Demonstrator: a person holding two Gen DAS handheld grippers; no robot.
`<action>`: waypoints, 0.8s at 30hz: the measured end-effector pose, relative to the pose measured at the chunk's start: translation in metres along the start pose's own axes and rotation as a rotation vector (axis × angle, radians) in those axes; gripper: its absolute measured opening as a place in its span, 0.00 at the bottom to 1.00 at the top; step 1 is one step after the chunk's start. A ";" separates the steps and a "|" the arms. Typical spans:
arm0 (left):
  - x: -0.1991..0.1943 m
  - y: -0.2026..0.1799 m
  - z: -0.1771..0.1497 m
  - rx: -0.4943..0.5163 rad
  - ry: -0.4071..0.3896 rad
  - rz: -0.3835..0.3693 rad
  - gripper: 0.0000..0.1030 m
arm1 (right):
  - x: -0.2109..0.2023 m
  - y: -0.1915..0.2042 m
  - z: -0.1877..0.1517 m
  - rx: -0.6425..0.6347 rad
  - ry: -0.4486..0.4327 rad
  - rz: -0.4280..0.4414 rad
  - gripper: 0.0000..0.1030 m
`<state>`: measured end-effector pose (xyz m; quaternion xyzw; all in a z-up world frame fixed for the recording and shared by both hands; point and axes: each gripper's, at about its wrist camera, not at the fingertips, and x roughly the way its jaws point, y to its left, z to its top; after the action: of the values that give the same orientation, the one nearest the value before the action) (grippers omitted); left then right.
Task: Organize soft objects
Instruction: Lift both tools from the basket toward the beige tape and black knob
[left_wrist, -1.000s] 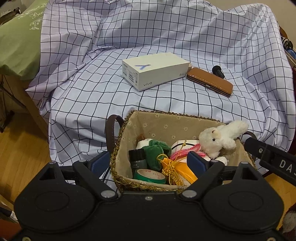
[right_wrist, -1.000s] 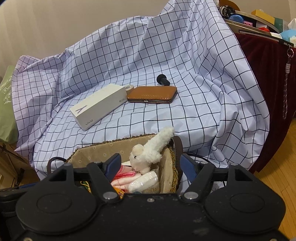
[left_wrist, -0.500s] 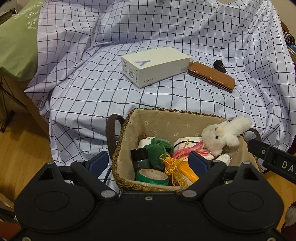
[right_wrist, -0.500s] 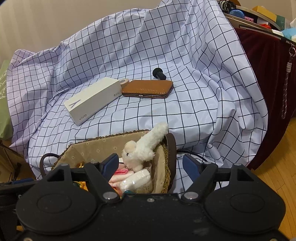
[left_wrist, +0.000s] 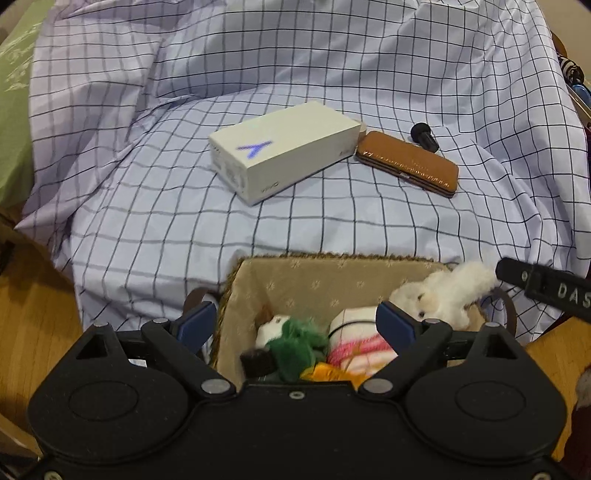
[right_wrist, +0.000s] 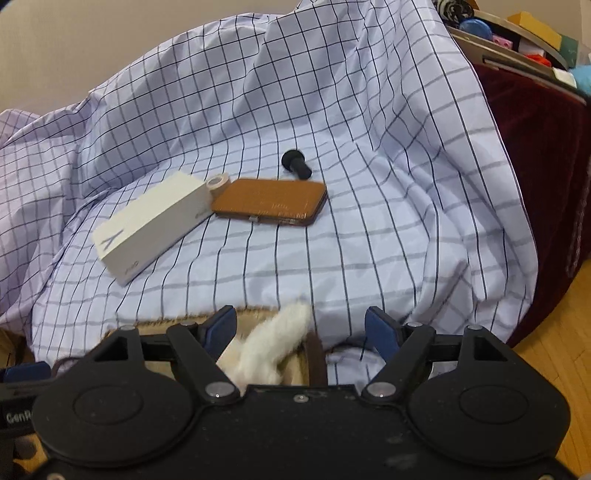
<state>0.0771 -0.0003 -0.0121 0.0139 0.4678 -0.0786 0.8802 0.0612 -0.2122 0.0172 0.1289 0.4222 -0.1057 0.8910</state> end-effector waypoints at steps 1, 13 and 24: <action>0.003 -0.001 0.004 0.003 0.002 -0.004 0.87 | 0.004 0.000 0.006 -0.002 -0.001 -0.003 0.74; 0.056 -0.014 0.047 0.039 0.049 -0.033 0.87 | 0.077 0.027 0.096 -0.088 -0.020 0.012 0.74; 0.100 -0.014 0.072 0.028 0.097 -0.064 0.87 | 0.184 0.070 0.179 -0.159 0.073 0.058 0.74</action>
<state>0.1896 -0.0334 -0.0537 0.0153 0.5089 -0.1126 0.8533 0.3265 -0.2180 -0.0075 0.0739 0.4574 -0.0414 0.8852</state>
